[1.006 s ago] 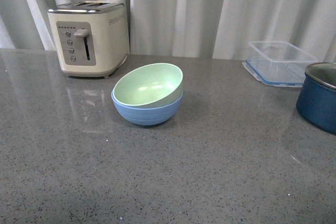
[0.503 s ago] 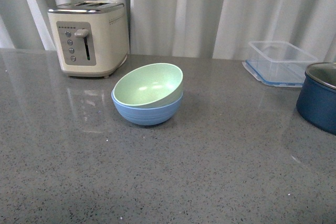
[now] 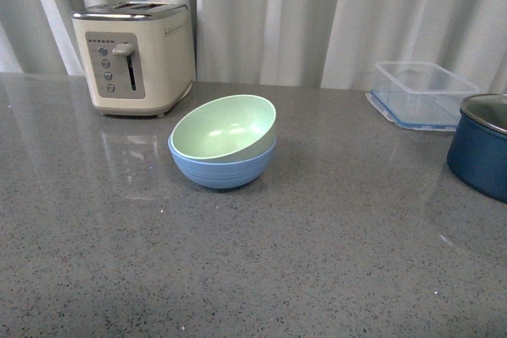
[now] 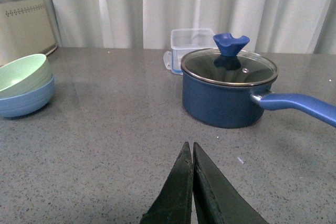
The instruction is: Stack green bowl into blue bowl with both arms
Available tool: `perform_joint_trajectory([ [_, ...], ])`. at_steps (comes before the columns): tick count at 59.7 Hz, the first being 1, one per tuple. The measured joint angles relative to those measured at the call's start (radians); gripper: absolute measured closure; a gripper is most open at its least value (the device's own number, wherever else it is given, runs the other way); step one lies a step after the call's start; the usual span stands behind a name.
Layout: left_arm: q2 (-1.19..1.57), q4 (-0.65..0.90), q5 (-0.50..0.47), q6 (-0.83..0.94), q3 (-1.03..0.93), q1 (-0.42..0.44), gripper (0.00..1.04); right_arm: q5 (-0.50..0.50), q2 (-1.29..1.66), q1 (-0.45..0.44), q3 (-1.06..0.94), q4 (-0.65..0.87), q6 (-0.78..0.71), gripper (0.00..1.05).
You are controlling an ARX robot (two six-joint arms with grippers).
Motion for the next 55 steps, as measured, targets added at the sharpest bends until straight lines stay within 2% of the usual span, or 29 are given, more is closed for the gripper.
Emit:
perform_joint_trajectory([
  [5, 0.001, 0.000, 0.000, 0.000, 0.000, 0.000, 0.07, 0.000, 0.000, 0.000, 0.000, -0.001, -0.001, 1.03],
  [11, 0.000, 0.000, 0.000, 0.000, 0.000, 0.000, 0.07, 0.000, 0.000, 0.000, 0.000, -0.001, -0.001, 0.83],
  [15, 0.000, 0.000, 0.000, 0.000, 0.000, 0.000, 0.07, 0.000, 0.000, 0.000, 0.000, -0.002, -0.001, 0.65],
  [36, 0.000, 0.000, 0.000, 0.000, 0.000, 0.000, 0.07, 0.000, -0.001, 0.000, 0.000, -0.002, 0.000, 0.08],
  [55, 0.000, 0.000, 0.000, 0.000, 0.000, 0.000, 0.07, 0.000, -0.001, 0.000, 0.000, -0.002, 0.000, 0.10],
])
